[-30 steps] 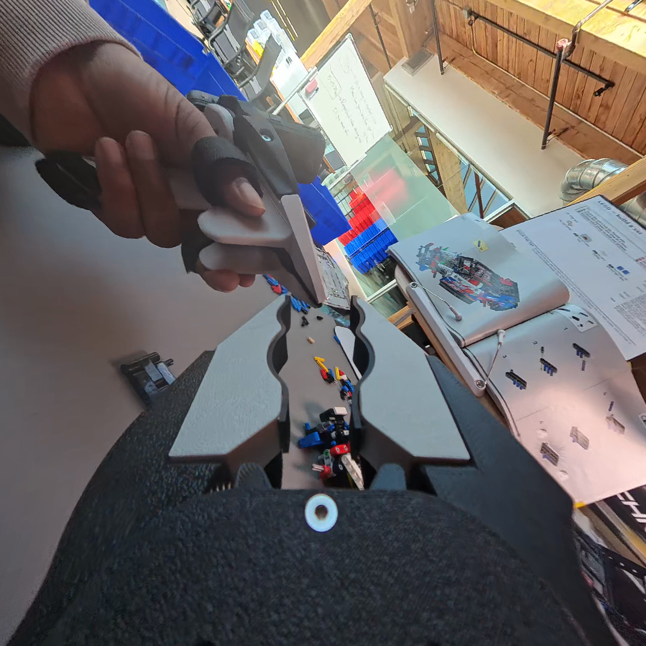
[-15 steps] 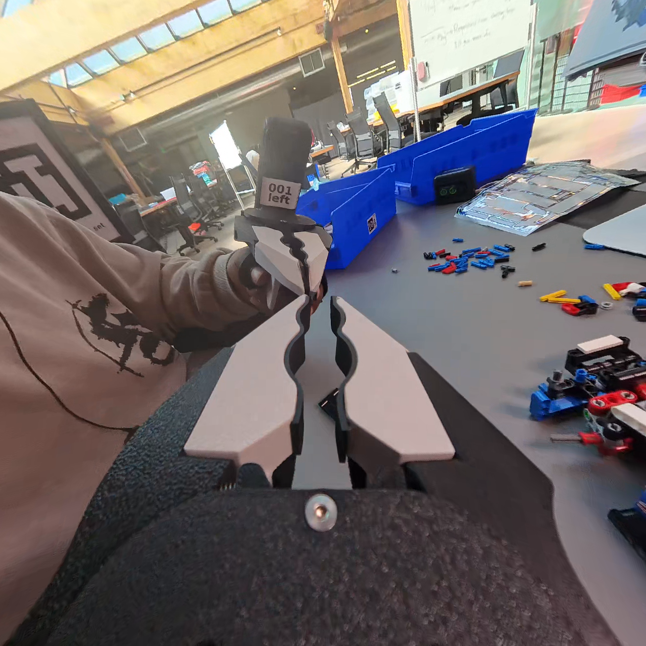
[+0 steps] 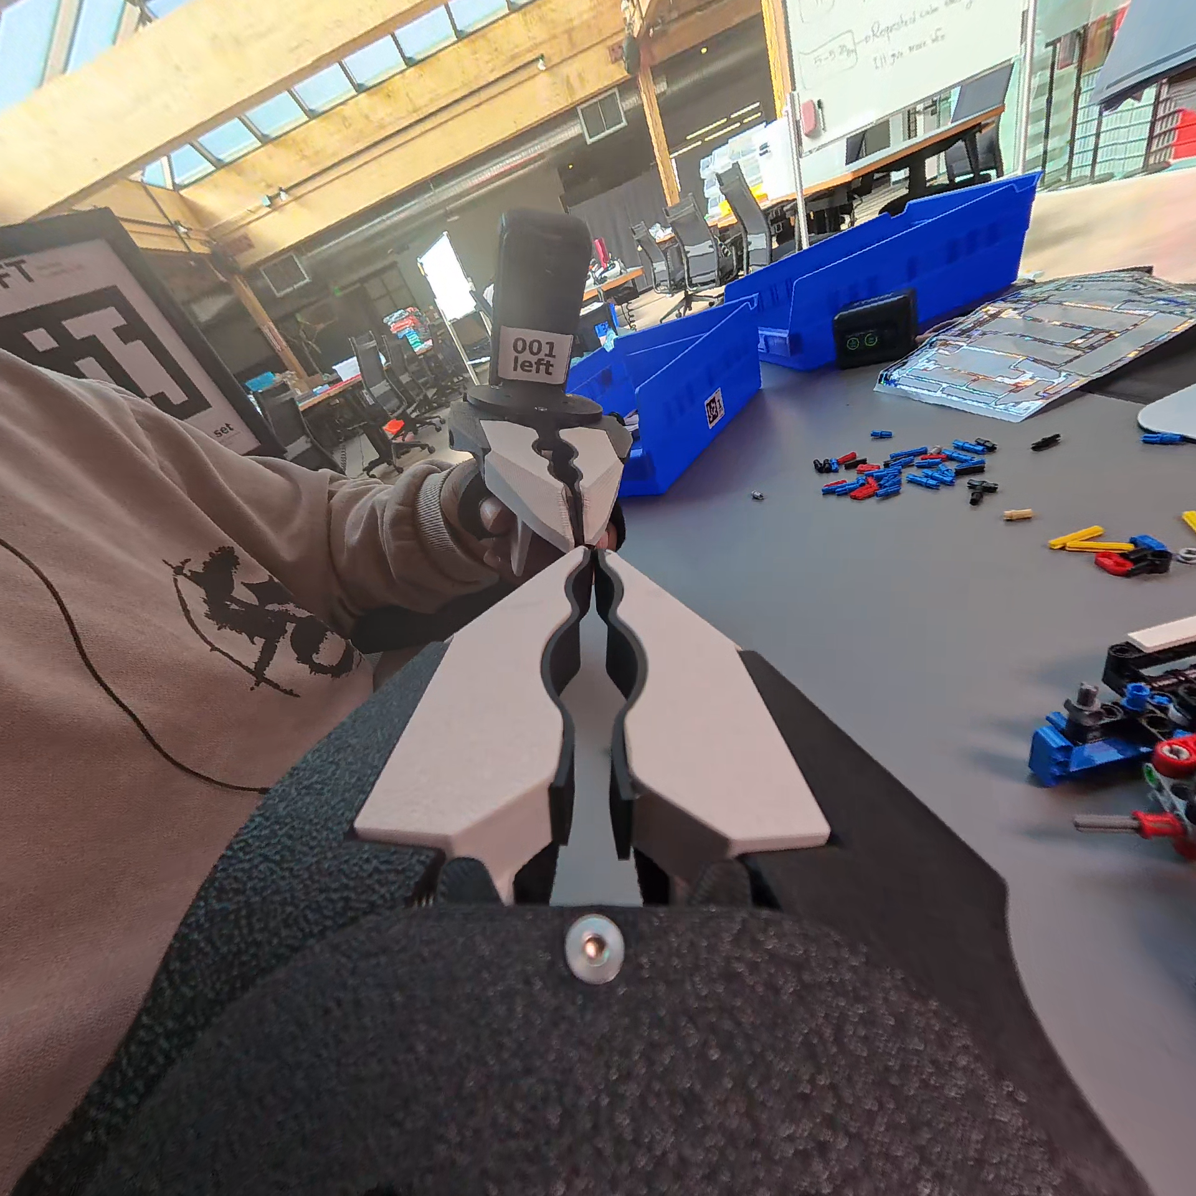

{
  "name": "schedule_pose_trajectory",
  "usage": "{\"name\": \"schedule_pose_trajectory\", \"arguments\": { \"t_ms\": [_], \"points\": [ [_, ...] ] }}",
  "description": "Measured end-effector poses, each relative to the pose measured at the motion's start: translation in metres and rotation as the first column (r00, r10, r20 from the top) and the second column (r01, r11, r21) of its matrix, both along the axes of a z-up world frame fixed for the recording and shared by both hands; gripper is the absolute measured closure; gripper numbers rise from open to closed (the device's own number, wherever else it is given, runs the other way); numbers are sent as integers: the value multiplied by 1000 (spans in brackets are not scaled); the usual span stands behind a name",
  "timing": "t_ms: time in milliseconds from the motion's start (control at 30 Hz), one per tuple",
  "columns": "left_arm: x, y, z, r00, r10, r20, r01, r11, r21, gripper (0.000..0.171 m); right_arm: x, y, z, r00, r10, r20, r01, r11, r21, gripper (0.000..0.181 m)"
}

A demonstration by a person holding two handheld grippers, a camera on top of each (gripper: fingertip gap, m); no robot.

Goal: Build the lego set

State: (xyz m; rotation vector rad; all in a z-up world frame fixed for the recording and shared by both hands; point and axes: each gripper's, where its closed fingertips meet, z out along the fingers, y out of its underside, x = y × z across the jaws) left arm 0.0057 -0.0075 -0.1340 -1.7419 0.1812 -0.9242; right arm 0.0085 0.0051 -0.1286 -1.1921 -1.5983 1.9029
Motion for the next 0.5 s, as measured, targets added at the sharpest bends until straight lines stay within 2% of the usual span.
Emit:
{"name": "schedule_pose_trajectory", "arguments": {
  "t_ms": [167, 233, 267, 333, 367, 433, 500],
  "points": [
    [-3, 1, 0, 1000, 23, -9, -23, 1000, 5, 171, 0, 0, 1, 1000, 3, 3, -3, 1000, -9, 181],
    [0, -1, 4, 999, 12, -45, -11, 1000, 25, 146, -1, -1, 1, 1000, 4, 20, -4, 1000, -18, 181],
    [2, -3, 5, 996, 5, -94, -1, 999, 42, 138, -2, 0, 1, 999, -1, 32, 2, 1000, -17, 181],
    [4, -6, 7, 977, 25, -213, -5, 996, 94, 135, -2, -2, 4, 999, 6, 51, -5, 999, -37, 181],
    [0, -5, 6, 962, 69, -265, -43, 994, 102, 124, -1, -3, 6, 998, 16, 61, -13, 999, -44, 181],
    [-9, -6, -5, 922, 107, -372, -79, 993, 88, 120, 3, -4, 15, 998, 30, 55, -26, 997, -74, 181],
    [-13, -11, -26, 881, 83, -466, -86, 996, 15, 116, 4, 2, 18, 997, 7, 81, 0, 996, -86, 181]
  ]
}}
